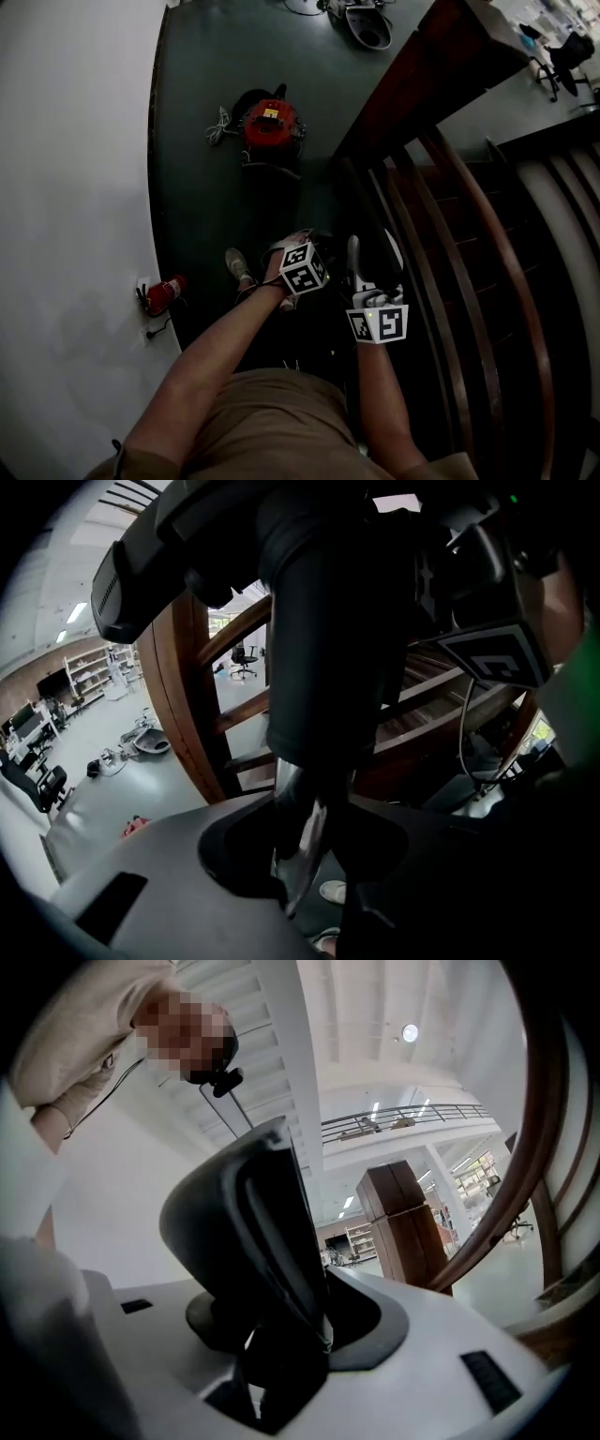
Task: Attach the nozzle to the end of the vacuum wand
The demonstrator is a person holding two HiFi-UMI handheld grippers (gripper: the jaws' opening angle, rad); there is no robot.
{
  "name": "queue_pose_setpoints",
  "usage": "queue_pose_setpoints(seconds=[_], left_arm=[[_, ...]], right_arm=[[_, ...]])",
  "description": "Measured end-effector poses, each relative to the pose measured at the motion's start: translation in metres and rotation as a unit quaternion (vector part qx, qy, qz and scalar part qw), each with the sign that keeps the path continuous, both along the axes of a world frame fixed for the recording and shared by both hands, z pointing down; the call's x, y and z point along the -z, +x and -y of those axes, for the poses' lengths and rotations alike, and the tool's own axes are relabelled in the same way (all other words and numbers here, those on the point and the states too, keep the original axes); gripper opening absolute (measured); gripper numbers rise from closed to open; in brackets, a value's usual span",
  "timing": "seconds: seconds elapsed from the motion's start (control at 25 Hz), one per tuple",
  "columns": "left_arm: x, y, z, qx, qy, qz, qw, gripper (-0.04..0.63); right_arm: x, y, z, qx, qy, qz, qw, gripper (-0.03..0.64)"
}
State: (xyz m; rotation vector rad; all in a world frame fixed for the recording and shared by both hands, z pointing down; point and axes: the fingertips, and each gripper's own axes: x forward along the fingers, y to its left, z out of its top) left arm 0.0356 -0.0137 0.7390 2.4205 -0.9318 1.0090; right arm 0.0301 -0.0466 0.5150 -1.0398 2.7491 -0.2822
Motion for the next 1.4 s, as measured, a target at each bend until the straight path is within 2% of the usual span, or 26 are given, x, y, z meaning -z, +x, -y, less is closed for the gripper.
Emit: queue_pose_setpoints(seconds=[0.12,0.2,0.32,0.44,0.56,0.76,0.88,1.0,1.24,1.4], left_arm=[[0.003,-0.002,0.0,0.021,-0.007,-0.023,0.9995,0.144],[0.003,-0.002,-0.001,0.019,0.0,-0.01,0.9998,0.144],[-0.001,0.0,0.0,-0.013,0.0,0.014,0.9998,0.132],[0.0,-0.001,0.004,-0.012,-0.001,0.016,0.9998,0.131],[0.001,-0.002,0.006,-0.009,-0.003,0.02,0.9997,0.131],[0.001,0.002,0.011,-0.005,-0.028,-0.027,0.9992,0.138],[0.0,0.007,0.009,-0.012,-0.041,-0.044,0.9981,0.144],[0.0,0.004,0.007,-0.006,-0.039,-0.055,0.9977,0.169],[0.008,-0.037,0.0,0.058,-0.035,-0.084,0.9942,0.259],[0.041,-0.065,-0.009,0.096,-0.024,-0.115,0.9885,0.262]], right_arm=[[-0.004,0.011,0.002,-0.012,-0.025,0.026,0.999,0.192],[-0.008,0.009,0.008,-0.007,-0.034,0.026,0.999,0.192],[-0.009,-0.001,0.01,0.003,-0.023,-0.002,1.0,0.192],[-0.007,-0.004,0.005,0.004,-0.004,-0.017,1.0,0.192],[-0.006,-0.005,0.006,0.002,0.004,-0.011,1.0,0.192],[-0.009,0.004,0.02,-0.005,-0.022,0.012,1.0,0.192],[-0.013,0.014,0.026,-0.015,-0.042,0.024,0.999,0.192],[-0.012,0.015,0.026,-0.01,-0.046,0.024,0.999,0.193],[-0.013,0.009,0.038,-0.009,-0.048,0.022,0.999,0.194],[-0.018,0.017,0.06,-0.019,-0.072,0.03,0.997,0.194]])
